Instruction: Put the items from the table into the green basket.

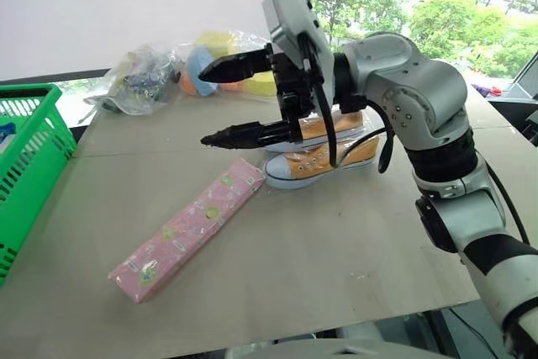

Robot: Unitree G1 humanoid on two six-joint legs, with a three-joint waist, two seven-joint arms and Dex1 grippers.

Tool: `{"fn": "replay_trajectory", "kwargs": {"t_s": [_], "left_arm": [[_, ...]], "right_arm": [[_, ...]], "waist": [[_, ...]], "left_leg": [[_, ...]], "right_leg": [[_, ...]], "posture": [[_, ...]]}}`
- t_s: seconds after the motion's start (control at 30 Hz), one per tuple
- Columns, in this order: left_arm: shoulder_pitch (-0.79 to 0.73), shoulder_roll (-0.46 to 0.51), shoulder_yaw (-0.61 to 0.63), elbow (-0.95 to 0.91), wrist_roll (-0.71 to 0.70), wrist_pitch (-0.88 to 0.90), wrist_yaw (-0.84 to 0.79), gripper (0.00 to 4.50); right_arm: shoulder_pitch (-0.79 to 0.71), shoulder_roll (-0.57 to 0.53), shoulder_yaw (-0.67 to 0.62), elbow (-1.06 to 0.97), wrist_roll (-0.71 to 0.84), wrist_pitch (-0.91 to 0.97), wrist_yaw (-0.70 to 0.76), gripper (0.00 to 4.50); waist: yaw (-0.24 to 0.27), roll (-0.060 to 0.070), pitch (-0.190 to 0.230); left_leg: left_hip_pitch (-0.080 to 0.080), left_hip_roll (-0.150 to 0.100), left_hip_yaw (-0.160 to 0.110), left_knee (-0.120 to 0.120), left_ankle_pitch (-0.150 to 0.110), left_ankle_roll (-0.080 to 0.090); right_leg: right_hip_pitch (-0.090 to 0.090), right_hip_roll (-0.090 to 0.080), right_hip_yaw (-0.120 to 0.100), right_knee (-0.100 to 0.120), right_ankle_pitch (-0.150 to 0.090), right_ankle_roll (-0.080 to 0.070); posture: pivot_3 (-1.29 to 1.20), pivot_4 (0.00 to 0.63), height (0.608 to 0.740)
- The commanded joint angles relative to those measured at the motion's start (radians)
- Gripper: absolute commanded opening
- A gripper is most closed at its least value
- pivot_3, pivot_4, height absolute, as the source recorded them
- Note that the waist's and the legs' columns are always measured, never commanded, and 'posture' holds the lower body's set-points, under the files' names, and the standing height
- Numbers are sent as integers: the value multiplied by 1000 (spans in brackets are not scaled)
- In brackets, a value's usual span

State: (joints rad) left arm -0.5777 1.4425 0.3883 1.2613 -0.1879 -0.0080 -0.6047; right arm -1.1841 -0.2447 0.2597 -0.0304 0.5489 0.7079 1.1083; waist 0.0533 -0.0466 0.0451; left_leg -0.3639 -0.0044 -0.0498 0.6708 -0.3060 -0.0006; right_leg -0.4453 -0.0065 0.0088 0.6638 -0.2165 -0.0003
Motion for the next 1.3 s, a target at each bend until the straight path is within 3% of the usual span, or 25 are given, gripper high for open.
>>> {"fn": "replay_trajectory", "kwargs": {"t_s": [0.03,0.17,0.27,0.4,0.57,0.67,0.77,0.93,1.07,1.17,1.3], "left_arm": [[-89,4,64,-110,-93,40,-150,4450],[-88,-29,112,-250,-174,166,-259,4450],[151,-155,224,-716,-294,421,-272,4450],[380,-325,307,-1215,-392,694,-137,4450],[519,-436,324,-1532,-619,1007,-123,4450],[646,-457,273,-1754,-687,1149,-79,4450],[683,-485,231,-1837,-717,1214,-21,4450],[637,-493,135,-1894,-723,1251,48,4450],[634,-441,2,-1880,-619,1255,98,4450],[693,-341,-126,-1875,-482,1195,100,4450],[745,-309,-217,-1843,-408,1159,85,4450]], "right_arm": [[2,-9,-46,-25,15,-15,-5,4500],[9,-12,-47,-22,12,-23,-9,4500],[26,-15,-50,-23,9,-25,-22,4500],[39,-25,-51,-24,5,-30,-26,4500],[60,-51,-51,-47,3,-25,-29,4500],[139,-146,-52,-108,8,9,2,4500],[236,-244,-45,-164,-3,16,20,4500],[317,-293,-74,-237,32,73,-21,4500],[368,-298,-102,-306,65,126,-79,4500],[389,-295,-117,-341,86,154,-116,4500],[409,-298,-125,-369,97,171,-155,4500]], "waist": [[1,0,0],[-4,1,0],[-7,4,0],[-15,5,0],[-18,5,-1],[-13,6,-2],[-5,9,0],[-13,18,5],[-25,22,8],[-41,23,8],[-58,32,7]], "left_leg": [[0,-1,0,0,0,0],[2,-1,0,0,1,-1],[2,3,-3,0,1,-1],[1,2,-3,0,0,-1],[0,4,-2,-1,0,-1],[1,4,-2,-1,0,-1],[3,3,-3,0,0,-1],[9,4,-1,0,2,-3],[21,6,1,-2,2,-4],[21,7,2,-1,3,-4],[22,7,2,-2,3,-4]], "right_leg": [[1,0,0,1,0,0],[3,3,-1,1,0,0],[2,2,1,1,0,-1],[1,-2,6,1,1,-1],[-1,0,7,1,1,-2],[-1,0,7,1,1,-2],[3,0,6,-1,1,-2],[7,5,9,-1,1,-3],[19,11,9,-1,-3,-2],[19,14,8,-1,-3,-2],[18,14,12,-1,-3,-2]], "posture": [[175,0,740],[195,0,740],[200,0,740],[190,0,740],[168,0,740],[157,0,740],[141,0,740],[112,0,740],[70,0,740],[51,0,740],[32,0,740]]}}
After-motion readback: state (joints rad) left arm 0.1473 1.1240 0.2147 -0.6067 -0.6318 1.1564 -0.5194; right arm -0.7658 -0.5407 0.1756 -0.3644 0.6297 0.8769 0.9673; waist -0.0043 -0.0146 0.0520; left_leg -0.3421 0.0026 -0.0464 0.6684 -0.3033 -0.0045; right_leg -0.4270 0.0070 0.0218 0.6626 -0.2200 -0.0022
